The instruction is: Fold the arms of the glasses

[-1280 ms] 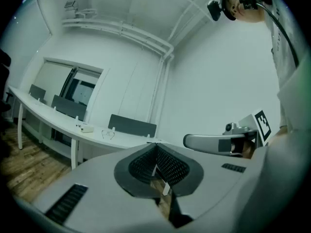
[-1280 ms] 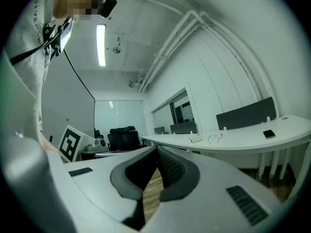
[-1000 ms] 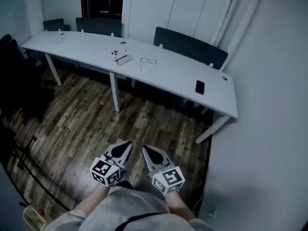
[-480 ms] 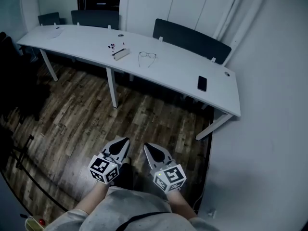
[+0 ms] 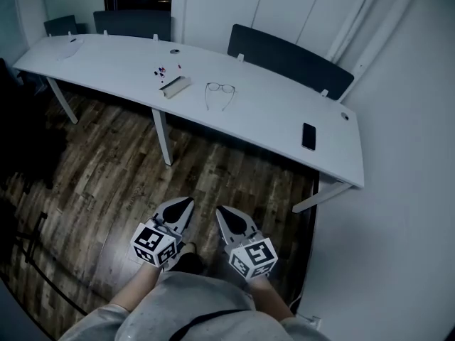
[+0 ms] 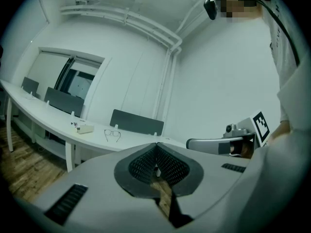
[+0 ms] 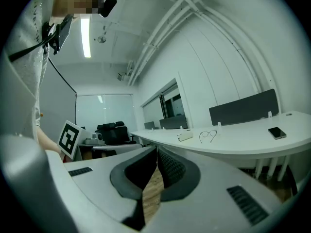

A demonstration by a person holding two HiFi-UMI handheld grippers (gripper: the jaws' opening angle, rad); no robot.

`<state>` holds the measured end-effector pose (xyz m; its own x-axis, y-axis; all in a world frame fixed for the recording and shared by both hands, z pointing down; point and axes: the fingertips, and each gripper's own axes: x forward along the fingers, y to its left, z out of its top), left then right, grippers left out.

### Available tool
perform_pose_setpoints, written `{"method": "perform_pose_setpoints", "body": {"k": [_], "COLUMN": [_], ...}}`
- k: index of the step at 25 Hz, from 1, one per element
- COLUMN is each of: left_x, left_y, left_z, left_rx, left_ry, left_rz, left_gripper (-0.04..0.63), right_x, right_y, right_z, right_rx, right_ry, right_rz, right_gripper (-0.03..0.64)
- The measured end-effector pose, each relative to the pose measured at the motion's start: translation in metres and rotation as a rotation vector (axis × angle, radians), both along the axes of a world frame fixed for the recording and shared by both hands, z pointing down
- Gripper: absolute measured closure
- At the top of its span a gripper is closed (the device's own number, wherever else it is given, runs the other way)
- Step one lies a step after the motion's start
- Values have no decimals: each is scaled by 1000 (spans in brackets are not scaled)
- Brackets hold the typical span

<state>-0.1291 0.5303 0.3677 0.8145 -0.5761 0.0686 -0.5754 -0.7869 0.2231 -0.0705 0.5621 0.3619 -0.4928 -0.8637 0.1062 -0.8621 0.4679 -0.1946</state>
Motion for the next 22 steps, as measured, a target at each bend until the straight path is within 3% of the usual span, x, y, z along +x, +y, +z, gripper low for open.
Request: {"method": "perform_pose_setpoints", "body": {"k": [7,22], "left_x": [1,3], "left_y": [-87,-192], "left_z": [0,23], "left_rx": [-9,-43], "left_ry": [9,6], "left_rz": [27,78], "left_gripper": [580,580], "right_x": [-1,7], "right_y": [-79,-189], "right_z": [0,18], "right_rx": [-4,-43], "right_ry": [14,31], "right_rz": [23,63], "right_gripper": [598,597]}}
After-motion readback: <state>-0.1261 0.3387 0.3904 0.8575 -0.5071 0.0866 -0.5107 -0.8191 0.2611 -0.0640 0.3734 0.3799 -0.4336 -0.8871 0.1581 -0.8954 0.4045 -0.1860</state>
